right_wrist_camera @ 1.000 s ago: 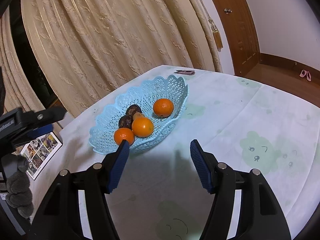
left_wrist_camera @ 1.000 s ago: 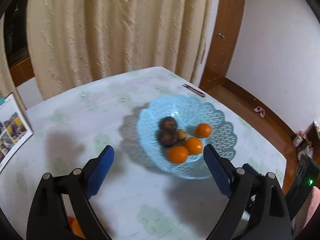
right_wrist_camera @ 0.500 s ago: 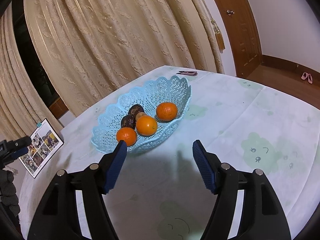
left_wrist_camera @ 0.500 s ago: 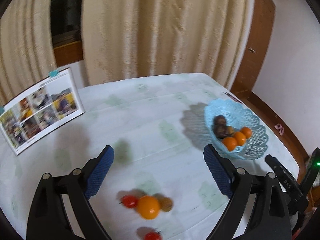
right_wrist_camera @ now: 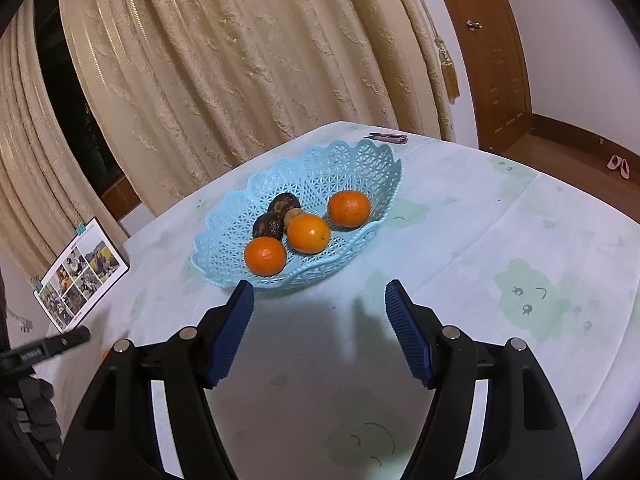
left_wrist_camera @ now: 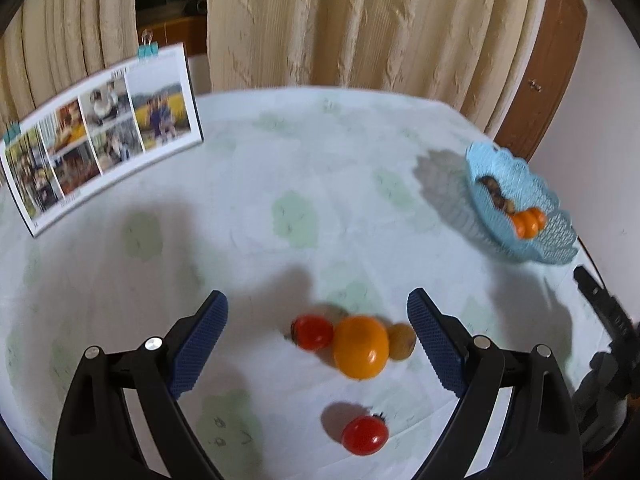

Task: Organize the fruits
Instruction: 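Grasp the orange beside the tomatoes with the left tool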

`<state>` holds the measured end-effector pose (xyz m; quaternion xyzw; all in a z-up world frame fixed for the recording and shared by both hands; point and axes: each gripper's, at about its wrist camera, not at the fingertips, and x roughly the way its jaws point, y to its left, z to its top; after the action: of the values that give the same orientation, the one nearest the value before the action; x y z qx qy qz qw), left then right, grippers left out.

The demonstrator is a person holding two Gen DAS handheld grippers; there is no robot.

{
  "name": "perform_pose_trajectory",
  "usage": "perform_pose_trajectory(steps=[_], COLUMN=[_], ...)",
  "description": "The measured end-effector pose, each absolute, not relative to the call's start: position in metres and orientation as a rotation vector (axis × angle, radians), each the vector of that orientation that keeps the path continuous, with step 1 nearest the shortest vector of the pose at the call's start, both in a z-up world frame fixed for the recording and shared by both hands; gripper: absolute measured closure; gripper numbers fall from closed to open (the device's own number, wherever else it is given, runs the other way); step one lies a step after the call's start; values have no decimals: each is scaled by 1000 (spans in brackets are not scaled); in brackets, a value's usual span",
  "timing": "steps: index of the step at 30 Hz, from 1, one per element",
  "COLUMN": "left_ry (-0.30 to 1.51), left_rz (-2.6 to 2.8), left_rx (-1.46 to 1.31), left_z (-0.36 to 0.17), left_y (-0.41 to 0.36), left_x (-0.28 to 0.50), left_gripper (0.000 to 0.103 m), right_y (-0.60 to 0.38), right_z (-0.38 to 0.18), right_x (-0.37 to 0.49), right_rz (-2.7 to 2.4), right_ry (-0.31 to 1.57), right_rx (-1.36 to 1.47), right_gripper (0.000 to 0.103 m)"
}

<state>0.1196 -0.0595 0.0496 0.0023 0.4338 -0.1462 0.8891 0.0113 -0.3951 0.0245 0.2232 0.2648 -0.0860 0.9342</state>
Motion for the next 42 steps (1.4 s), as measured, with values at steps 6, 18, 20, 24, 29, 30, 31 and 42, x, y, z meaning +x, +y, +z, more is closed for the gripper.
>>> perform_pose_trajectory(steps=[6,18,20,24,29,30,31,42], left_ry=[949,923,940,926,904,905,909,977], left_rz=[-289,-152,-122,-160,-276,-295,-316,-360], left_rx=[46,71,42,-7,16,28,44,19], left_z=[26,24,20,25,34,35,34,24], left_y=[-65,-2,11,10,-29,-37,-46,-64], left_x=[116,97,97,93,91,90,91,102], left_gripper=[12,11,11,11,13,15,22,48], right_y=[-393,-388,-383,-364,-343,-340,-339,-334], right_z=[25,25,24,25,25,25,25,24], right_x=[11,10,12,17,22,23,23,23], right_rz=[-170,-145,-131,-89,-41,-37,-33,-14], right_ry=[546,555,563,579,599,604,605,615], right_rx=[455,442,437,402,373,369,367,367], right_gripper=[33,33,33,33,33,33,33,33])
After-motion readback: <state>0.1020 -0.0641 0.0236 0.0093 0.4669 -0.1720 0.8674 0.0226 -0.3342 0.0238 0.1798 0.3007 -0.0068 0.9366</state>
